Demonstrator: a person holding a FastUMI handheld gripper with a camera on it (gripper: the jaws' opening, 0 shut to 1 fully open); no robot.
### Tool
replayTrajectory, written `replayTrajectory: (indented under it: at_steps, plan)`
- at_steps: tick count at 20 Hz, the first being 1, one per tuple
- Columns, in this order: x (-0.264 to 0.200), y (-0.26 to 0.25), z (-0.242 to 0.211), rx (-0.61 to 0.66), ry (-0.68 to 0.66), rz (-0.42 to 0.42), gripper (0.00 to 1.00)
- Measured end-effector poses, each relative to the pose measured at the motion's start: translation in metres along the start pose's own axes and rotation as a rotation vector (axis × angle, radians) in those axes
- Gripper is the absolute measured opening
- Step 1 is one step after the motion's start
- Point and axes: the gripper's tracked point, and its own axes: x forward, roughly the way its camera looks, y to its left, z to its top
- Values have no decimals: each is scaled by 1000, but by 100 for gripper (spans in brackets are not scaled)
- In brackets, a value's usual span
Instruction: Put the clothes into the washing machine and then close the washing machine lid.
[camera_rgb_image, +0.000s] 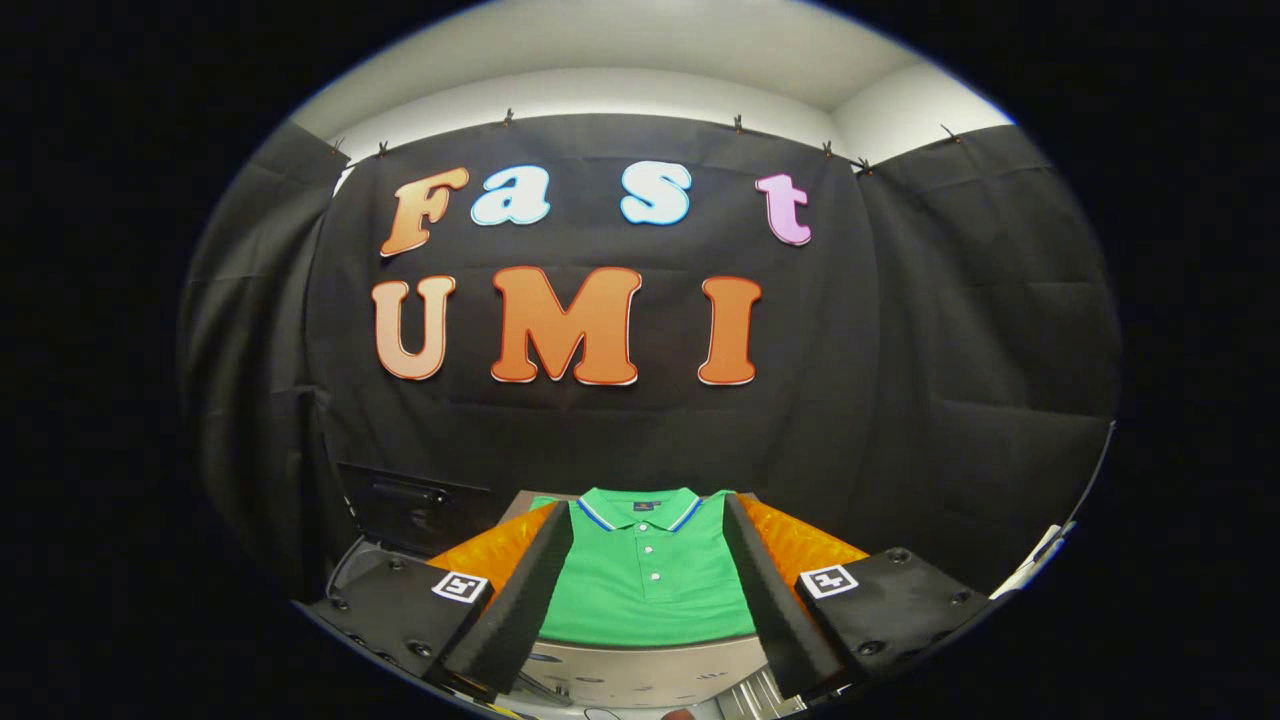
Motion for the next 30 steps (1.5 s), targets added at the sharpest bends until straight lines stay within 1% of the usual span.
replayTrajectory:
  at_steps: [5, 7, 12, 15, 18, 22, 30]
  plan:
    - [77, -5, -31, 0, 128, 31, 98]
    - [100, -6, -49, 0, 191, 40, 98]
    - [142, -4, -93, 19, 354, 51, 98]
    - [159, -3, -110, 34, 427, 67, 98]
    - [172, -4, -123, 39, 490, 64, 98]
    - [175, -7, -137, 40, 586, 54, 98]
    - [175, -5, -143, 17, 659, 49, 99]
